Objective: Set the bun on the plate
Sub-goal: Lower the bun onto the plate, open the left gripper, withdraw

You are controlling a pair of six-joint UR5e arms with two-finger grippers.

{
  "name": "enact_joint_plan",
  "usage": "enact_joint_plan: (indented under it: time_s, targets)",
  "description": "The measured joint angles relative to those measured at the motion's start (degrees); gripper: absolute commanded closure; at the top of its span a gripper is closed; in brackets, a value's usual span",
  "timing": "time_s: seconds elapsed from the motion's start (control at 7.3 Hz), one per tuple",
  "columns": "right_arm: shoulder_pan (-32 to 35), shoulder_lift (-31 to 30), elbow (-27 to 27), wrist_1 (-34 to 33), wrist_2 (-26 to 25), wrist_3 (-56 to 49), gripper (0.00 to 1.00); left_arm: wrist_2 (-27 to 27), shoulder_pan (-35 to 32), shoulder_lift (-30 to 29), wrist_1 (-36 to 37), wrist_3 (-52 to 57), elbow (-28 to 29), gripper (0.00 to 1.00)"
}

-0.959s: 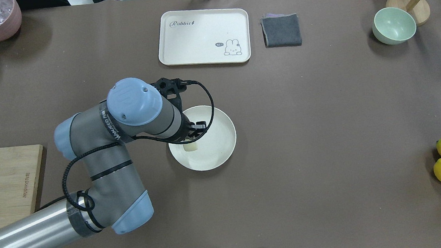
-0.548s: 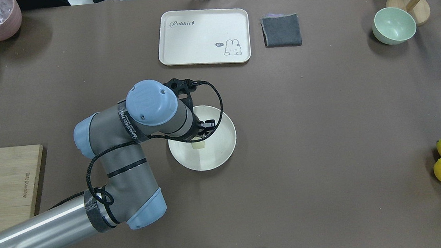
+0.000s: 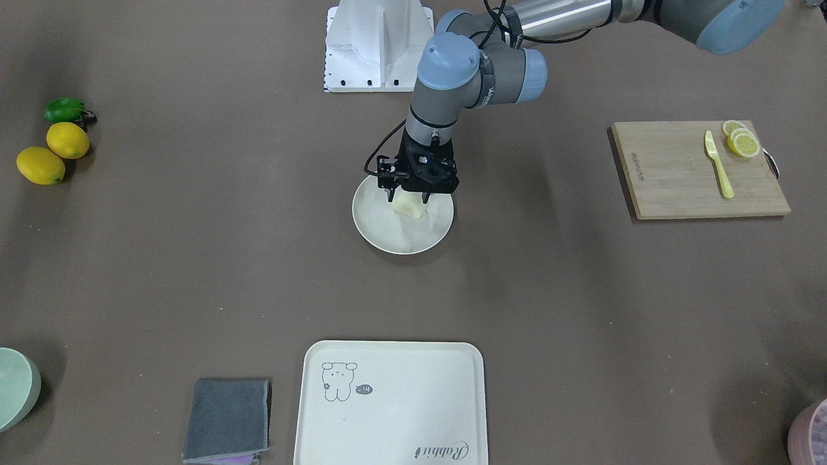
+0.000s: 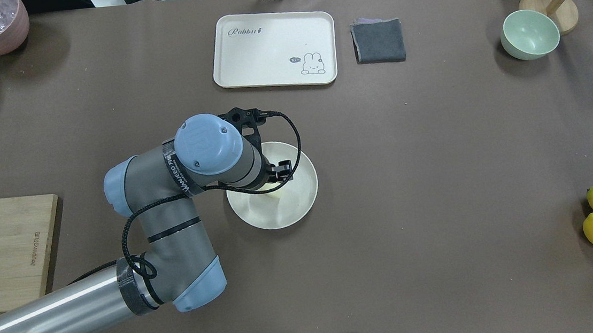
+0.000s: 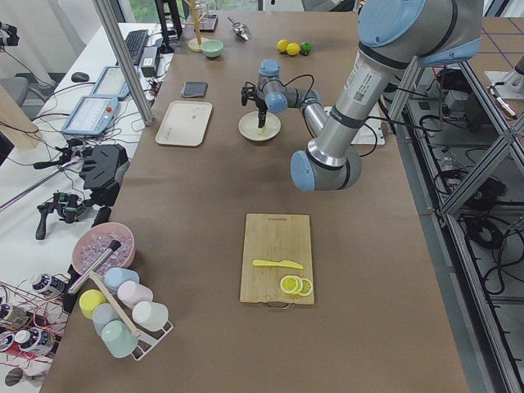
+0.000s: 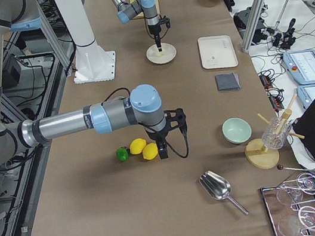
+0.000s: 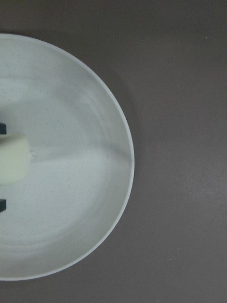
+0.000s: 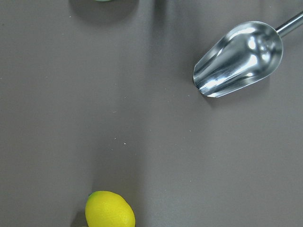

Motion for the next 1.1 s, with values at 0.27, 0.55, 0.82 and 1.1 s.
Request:
enact_joint_plan:
  time_s: [0.27, 0.55, 0.82, 1.1]
  targets:
    - [0.1, 0.0, 0.0, 0.0, 0.0, 0.0, 0.00, 0.0, -0.2, 0.0, 0.1, 0.0, -1.3, 0.03]
    - [0.7, -0.9, 0.0, 0.0, 0.1, 0.0, 0.00, -0.2, -1.9, 0.5, 3.4, 0.3, -5.3, 0.03]
    - [2.7, -2.7, 0.0, 0.1, 0.0, 0.0, 0.00, -1.5, -5.7, 2.9, 14.1, 6.7, -12.8, 0.03]
    - [3.7, -3.8, -0.4, 0.1, -0.1, 0.0, 0.00, -8.7, -15.9, 7.3, 24.8, 22.0, -19.0, 0.03]
